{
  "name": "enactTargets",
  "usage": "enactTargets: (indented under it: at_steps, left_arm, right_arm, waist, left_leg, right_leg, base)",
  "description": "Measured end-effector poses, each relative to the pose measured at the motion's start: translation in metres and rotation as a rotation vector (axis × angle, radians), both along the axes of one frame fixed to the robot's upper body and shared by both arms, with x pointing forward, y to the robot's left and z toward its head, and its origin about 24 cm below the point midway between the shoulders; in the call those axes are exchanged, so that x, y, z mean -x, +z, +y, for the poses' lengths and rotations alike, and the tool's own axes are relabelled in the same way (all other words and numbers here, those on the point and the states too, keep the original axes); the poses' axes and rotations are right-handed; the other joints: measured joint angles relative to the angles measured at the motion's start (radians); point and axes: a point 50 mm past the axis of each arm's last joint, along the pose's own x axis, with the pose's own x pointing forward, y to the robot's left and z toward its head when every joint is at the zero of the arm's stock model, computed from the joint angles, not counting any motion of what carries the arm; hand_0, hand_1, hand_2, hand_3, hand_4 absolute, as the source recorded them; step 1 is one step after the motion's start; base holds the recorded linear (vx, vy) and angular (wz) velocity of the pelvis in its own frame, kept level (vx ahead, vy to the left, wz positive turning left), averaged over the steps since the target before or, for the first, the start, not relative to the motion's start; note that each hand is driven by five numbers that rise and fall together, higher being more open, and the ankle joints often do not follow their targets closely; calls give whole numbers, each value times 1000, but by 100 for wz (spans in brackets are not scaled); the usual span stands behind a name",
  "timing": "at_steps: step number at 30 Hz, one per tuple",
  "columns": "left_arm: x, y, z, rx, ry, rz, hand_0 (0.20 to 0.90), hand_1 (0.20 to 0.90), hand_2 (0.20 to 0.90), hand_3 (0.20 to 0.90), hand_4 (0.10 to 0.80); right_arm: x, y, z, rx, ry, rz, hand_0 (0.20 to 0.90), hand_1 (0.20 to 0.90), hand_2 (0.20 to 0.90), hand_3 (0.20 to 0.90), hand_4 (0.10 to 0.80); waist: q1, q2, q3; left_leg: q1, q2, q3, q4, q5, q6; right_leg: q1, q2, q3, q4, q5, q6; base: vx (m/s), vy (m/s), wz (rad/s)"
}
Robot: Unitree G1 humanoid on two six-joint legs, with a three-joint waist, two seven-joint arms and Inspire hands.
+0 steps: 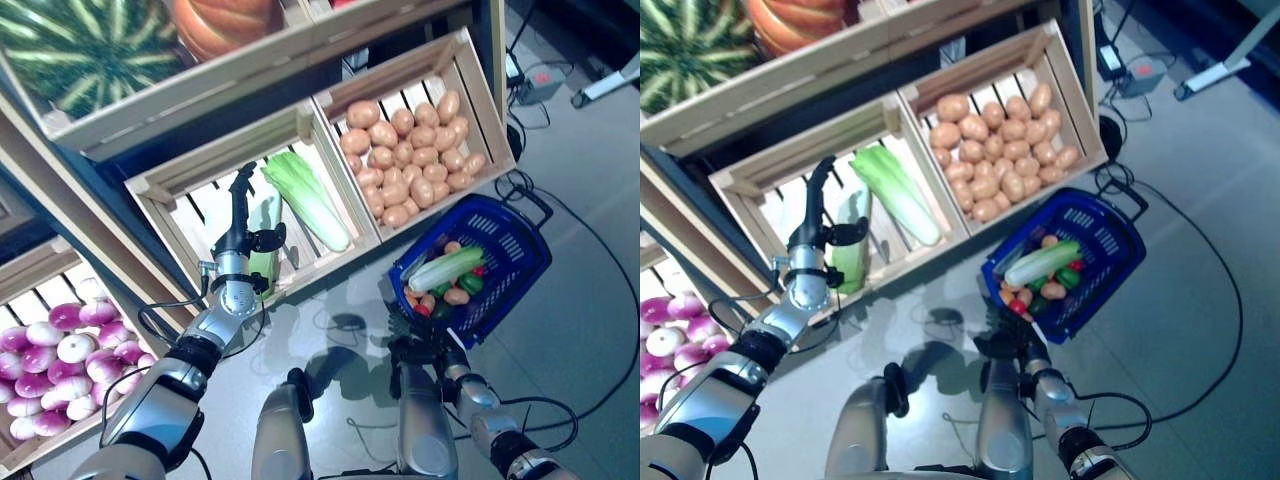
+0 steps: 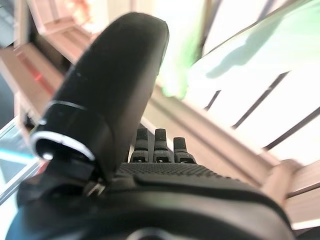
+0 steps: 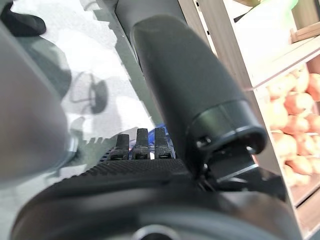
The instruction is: Put vegetables into the basket
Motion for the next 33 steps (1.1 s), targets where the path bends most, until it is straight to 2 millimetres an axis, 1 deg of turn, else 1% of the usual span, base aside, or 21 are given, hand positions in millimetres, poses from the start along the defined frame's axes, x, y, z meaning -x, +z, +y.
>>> enactTargets:
  at_steps: [1,2,4,5,8,9,10,12,16,20,22,23,27,28,30,33]
  left_arm:
    - [0,-4,6,16,36,26,900,900,900,900,800]
    - [1,-8,11,30,66,51,900,900,900,900,800]
    - [2,-12,15,34,94,80,900,900,900,900,800]
    - [2,-14,17,30,104,91,900,900,900,900,800]
    - [2,-13,20,39,122,93,900,900,900,900,800]
    - [2,-13,22,52,133,94,900,900,900,900,800]
    - [3,-15,23,58,144,104,900,900,900,900,800]
    - [4,-16,28,64,180,116,900,900,900,900,800]
    - [7,-21,38,94,259,132,900,900,900,900,800]
    - [9,-23,47,173,326,151,900,900,900,900,800]
    - [6,-21,51,227,363,168,900,900,900,900,800]
    - [3,-19,53,264,386,181,900,900,900,900,800]
    - [5,-26,65,344,471,253,900,900,900,900,800]
    - [5,-25,68,360,487,258,900,900,900,900,800]
    - [-3,-11,69,380,469,241,900,900,900,900,800]
    - [-6,-2,75,385,478,244,900,900,900,900,800]
  right_arm:
    - [-7,6,0,-5,-5,-26,900,900,900,900,800]
    - [-11,10,1,-7,-3,-49,900,900,900,900,800]
    - [-14,16,-1,-23,-16,-75,900,900,900,900,800]
    - [-15,21,-4,-15,-21,-99,900,900,900,900,800]
    - [-21,39,-10,0,-44,-193,900,900,900,900,800]
    - [-22,45,-11,0,-50,-225,900,900,900,900,800]
    - [-23,48,-11,-5,-59,-241,900,900,900,900,800]
    - [-26,54,-13,-16,-75,-269,900,900,900,900,800]
    - [-27,57,-13,-27,-97,-282,900,900,900,900,800]
    - [-31,60,-15,-43,-127,-289,900,900,900,900,800]
    - [-33,63,-15,-42,-136,-298,900,900,900,900,800]
    - [-36,66,-14,-44,-143,-307,900,900,900,900,800]
    - [-43,74,-16,-73,-182,-328,900,900,900,900,800]
    - [-45,76,-18,-85,-197,-332,900,900,900,900,800]
    - [-46,78,-25,-78,-221,-334,900,900,900,900,800]
    - [-46,79,-27,-72,-239,-336,900,900,900,900,800]
  waist:
    - [-5,9,11]
    - [-12,6,13]
    - [-23,4,18]
    - [-32,1,21]
    - [-42,-1,24]
    - [-51,0,24]
    - [-53,0,25]
    - [-52,1,27]
    - [-52,6,35]
    - [-50,8,38]
    - [-50,5,47]
    - [-49,2,51]
    - [-50,-2,62]
    - [-50,-3,65]
    - [-43,-4,72]
    - [-46,-1,74]
  left_leg:
    - [-19,9,-12,21,-5,-6]
    - [-29,18,-13,32,-5,-6]
    - [-34,23,-12,44,-8,-11]
    - [-35,25,-12,63,-16,-16]
    - [-59,37,-21,134,-49,-15]
    - [-75,37,-30,167,-67,-22]
    - [-84,38,-37,198,-79,-20]
    - [-108,41,-45,238,-98,-26]
    - [-148,45,-63,269,-103,-36]
    - [-188,56,-67,296,-108,-43]
    - [-221,56,-86,320,-110,-47]
    - [-241,59,-91,332,-111,-48]
    - [-310,71,-111,381,-118,-54]
    - [-339,74,-117,396,-119,-54]
    - [-381,74,-123,425,-122,-54]
    - [-412,74,-134,449,-124,-55]
  right_leg:
    - [-12,12,-2,15,-7,-7]
    - [-29,16,-2,33,-11,-14]
    - [-36,21,-2,49,-15,-21]
    - [-39,17,-1,72,-27,-24]
    - [-68,11,7,142,-59,-28]
    - [-80,5,6,178,-80,-27]
    - [-90,1,8,212,-97,-30]
    - [-118,-2,15,262,-122,-34]
    - [-154,0,4,304,-142,-48]
    - [-195,3,3,333,-150,-56]
    - [-222,4,0,355,-155,-59]
    - [-240,4,-1,368,-158,-64]
    - [-302,15,-3,404,-161,-70]
    - [-326,19,-3,415,-161,-71]
    - [-368,19,0,444,-163,-74]
    - [-396,20,0,464,-165,-78]
  base:
    - [-18,55,-6]
    - [-6,42,-9]
    - [2,40,-5]
    - [10,38,-3]
    - [50,21,-2]
    - [62,5,10]
    - [5,-3,9]
    - [-1,-4,2]
    - [-8,-7,6]
    - [-23,-4,0]
    - [-66,-10,6]
    - [-56,-7,6]
    - [-94,-17,-1]
    - [-74,-25,0]
    - [-61,-23,2]
    - [-54,-7,1]
